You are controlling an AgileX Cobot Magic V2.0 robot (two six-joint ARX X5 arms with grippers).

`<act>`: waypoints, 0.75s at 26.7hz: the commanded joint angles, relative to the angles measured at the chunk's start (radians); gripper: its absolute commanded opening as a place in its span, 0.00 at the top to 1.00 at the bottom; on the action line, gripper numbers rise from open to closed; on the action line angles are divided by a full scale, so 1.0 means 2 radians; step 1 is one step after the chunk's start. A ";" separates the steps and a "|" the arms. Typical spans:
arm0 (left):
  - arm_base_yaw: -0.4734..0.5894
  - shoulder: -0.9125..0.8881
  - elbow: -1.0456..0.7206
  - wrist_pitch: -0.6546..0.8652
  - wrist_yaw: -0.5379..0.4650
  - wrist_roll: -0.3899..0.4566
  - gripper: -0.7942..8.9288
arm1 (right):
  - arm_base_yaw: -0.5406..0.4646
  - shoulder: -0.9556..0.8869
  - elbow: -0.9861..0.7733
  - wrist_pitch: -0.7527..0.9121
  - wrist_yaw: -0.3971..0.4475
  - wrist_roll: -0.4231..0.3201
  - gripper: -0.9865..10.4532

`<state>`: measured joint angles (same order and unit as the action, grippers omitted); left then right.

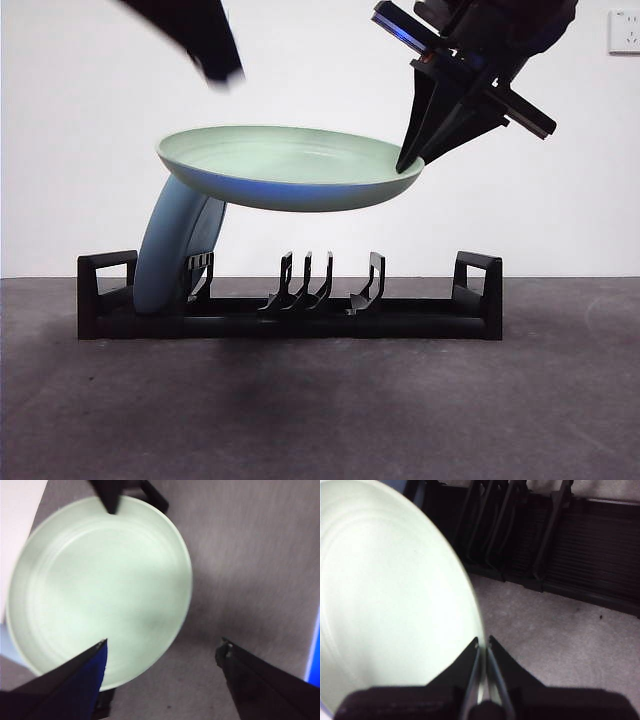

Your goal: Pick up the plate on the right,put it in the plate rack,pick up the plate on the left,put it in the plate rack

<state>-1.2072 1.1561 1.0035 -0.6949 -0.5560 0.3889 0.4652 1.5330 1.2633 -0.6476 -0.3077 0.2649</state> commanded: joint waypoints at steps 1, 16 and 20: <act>-0.014 0.041 0.000 0.014 -0.026 0.018 0.54 | 0.000 -0.008 0.002 0.003 -0.004 -0.002 0.92; 0.043 0.141 0.000 0.124 -0.011 0.062 0.71 | 0.000 -0.034 0.002 -0.041 -0.004 -0.010 0.92; 0.055 0.140 0.000 0.123 0.012 0.070 0.87 | 0.000 -0.038 0.002 -0.043 -0.004 -0.012 0.92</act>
<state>-1.1004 1.4303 1.0035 -0.4557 -0.5396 0.5179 0.4625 1.4654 1.2633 -0.7383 -0.3008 0.2516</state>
